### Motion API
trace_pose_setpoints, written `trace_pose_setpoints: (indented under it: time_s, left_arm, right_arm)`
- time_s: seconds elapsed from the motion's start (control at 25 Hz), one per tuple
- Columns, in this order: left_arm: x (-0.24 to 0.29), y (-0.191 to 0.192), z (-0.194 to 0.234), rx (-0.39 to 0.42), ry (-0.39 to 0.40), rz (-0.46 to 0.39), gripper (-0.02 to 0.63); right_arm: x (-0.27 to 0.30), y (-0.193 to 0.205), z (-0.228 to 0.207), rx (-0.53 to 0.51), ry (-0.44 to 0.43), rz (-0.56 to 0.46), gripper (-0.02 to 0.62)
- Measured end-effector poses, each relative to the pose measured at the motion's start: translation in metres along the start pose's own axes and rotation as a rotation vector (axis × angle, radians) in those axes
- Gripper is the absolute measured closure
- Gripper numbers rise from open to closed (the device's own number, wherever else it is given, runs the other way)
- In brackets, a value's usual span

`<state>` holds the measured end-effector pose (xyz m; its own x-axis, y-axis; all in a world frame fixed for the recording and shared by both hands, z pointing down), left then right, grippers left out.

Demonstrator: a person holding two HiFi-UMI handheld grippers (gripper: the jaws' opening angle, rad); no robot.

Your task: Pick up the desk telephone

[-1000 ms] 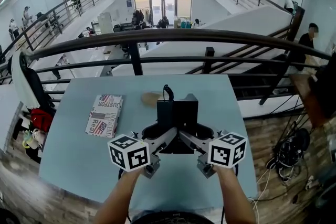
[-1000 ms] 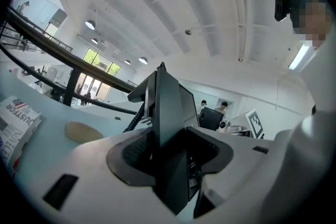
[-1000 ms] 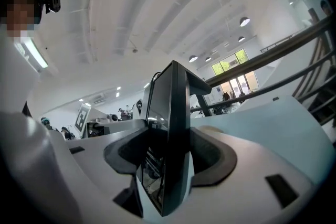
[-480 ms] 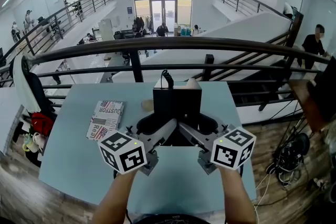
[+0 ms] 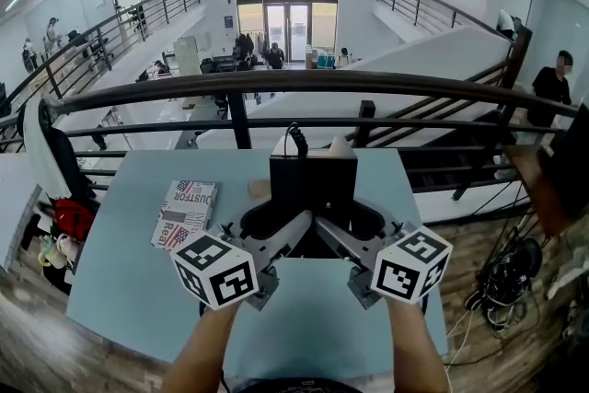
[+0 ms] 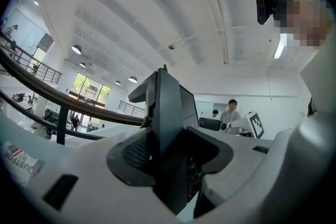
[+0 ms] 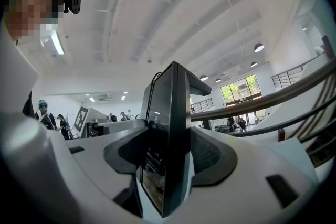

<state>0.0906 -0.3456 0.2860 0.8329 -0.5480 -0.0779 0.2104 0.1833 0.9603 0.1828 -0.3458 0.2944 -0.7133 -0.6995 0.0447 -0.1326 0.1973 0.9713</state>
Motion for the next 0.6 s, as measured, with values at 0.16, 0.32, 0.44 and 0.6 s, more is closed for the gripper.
trace_pose_setpoints:
  time_s: [0.16, 0.32, 0.44, 0.6]
  left_arm:
    - [0.0013, -0.0003, -0.0005, -0.002, 0.002, -0.003, 0.402]
    - [0.0016, 0.0003, 0.0004, -0.006, 0.002, -0.003, 0.402]
    - [-0.0018, 0.0007, 0.0034, -0.008, 0.002, -0.002, 0.402]
    - [-0.0044, 0.0009, 0.0063, -0.009, 0.004, 0.0, 0.402]
  right_arm:
    - [-0.0008, -0.0012, -0.0008, -0.002, 0.001, -0.001, 0.353]
    - [-0.0001, -0.0007, -0.0014, -0.004, 0.002, 0.001, 0.353]
    - [0.0033, 0.0011, 0.0009, -0.004, 0.002, 0.002, 0.353]
    - [0.0063, 0.0025, 0.0029, -0.004, 0.004, 0.003, 0.353]
Point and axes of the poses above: the fingertips, and each gripper's own axes: x forward along the fingers, z to its left, y out of its underside, the point moved 3 cm from there along -x, backward along the fingers, and after that the axes turned 5 degrees about y, right-handed, at the moved point
